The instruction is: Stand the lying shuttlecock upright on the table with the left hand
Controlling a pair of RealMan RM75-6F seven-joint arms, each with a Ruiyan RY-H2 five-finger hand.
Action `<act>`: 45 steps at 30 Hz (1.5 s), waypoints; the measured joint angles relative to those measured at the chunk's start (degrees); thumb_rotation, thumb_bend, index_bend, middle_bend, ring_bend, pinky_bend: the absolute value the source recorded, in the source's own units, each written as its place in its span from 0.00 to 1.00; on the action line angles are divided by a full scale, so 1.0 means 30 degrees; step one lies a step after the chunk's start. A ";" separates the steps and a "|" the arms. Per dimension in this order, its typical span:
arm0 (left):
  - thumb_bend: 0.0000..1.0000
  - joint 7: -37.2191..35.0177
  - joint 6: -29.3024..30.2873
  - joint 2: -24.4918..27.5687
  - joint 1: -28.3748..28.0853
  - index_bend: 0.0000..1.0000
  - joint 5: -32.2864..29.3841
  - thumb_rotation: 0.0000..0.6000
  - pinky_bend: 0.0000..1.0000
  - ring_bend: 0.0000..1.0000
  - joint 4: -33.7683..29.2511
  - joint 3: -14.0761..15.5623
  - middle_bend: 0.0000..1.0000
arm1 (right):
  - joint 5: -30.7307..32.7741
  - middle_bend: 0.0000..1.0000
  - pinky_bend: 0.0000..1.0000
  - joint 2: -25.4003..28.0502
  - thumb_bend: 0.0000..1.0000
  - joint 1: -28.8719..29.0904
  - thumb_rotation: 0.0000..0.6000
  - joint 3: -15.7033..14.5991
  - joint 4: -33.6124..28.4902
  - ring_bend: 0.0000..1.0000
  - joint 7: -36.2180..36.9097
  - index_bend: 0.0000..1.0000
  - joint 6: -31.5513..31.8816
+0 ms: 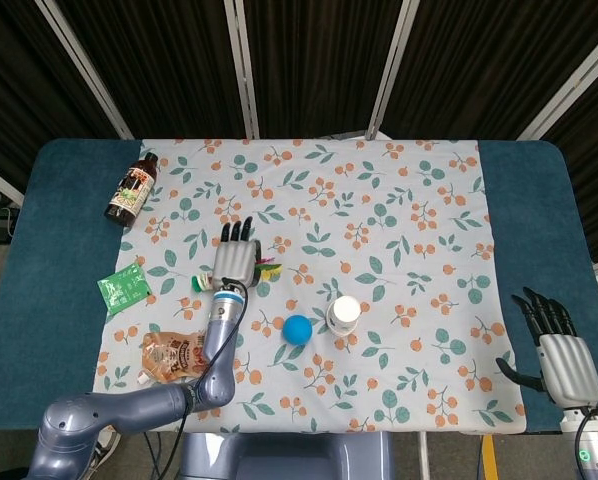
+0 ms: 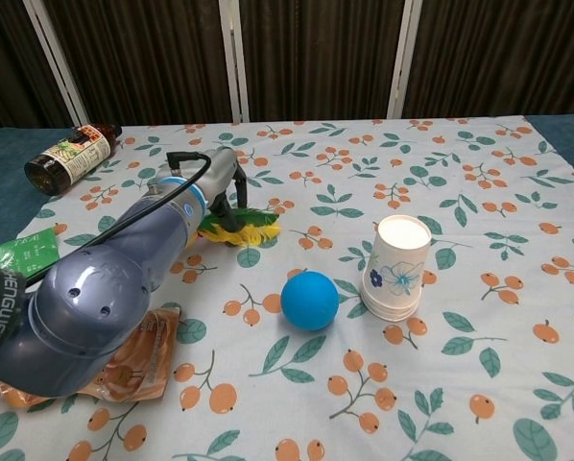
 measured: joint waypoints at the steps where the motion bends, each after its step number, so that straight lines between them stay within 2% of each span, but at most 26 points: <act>1: 0.50 -0.0051 -0.0006 -0.0023 0.0034 0.56 0.0029 1.00 0.00 0.00 0.0000 0.0054 0.00 | -0.0004 0.00 0.00 0.0001 0.14 -0.0002 1.00 -0.0003 -0.0001 0.00 0.0003 0.10 0.0003; 14: 0.50 -0.0697 0.0340 0.0337 0.0285 0.58 0.0419 1.00 0.00 0.00 -0.1122 -0.0146 0.00 | -0.0006 0.00 0.00 0.0000 0.14 -0.0022 1.00 0.0010 0.0020 0.00 -0.0028 0.10 0.0055; 21: 0.50 -0.0990 0.0951 0.1181 0.0563 0.59 0.0643 1.00 0.00 0.00 -0.3275 -0.0530 0.00 | -0.0010 0.00 0.00 -0.0011 0.14 -0.0013 1.00 0.0026 0.0064 0.00 -0.0060 0.10 0.0063; 33: 0.53 -0.1041 0.2960 0.4477 0.2465 0.59 0.1487 1.00 0.00 0.00 -1.0409 -0.0049 0.00 | -0.0218 0.00 0.00 -0.0049 0.14 -0.0048 1.00 -0.0005 0.0088 0.00 -0.0276 0.10 0.0251; 40: 0.53 -0.2047 0.4076 0.7928 0.4577 0.60 0.2064 1.00 0.00 0.00 -1.5623 0.0497 0.00 | -0.0204 0.00 0.00 -0.0099 0.14 -0.0073 1.00 0.0005 0.0102 0.00 -0.0421 0.10 0.0310; 45: 0.53 -0.3244 0.4354 0.9693 0.5853 0.60 0.2253 1.00 0.00 0.00 -1.7374 0.1035 0.00 | -0.0171 0.00 0.00 -0.0133 0.14 -0.0079 1.00 0.0017 0.0084 0.00 -0.0522 0.10 0.0319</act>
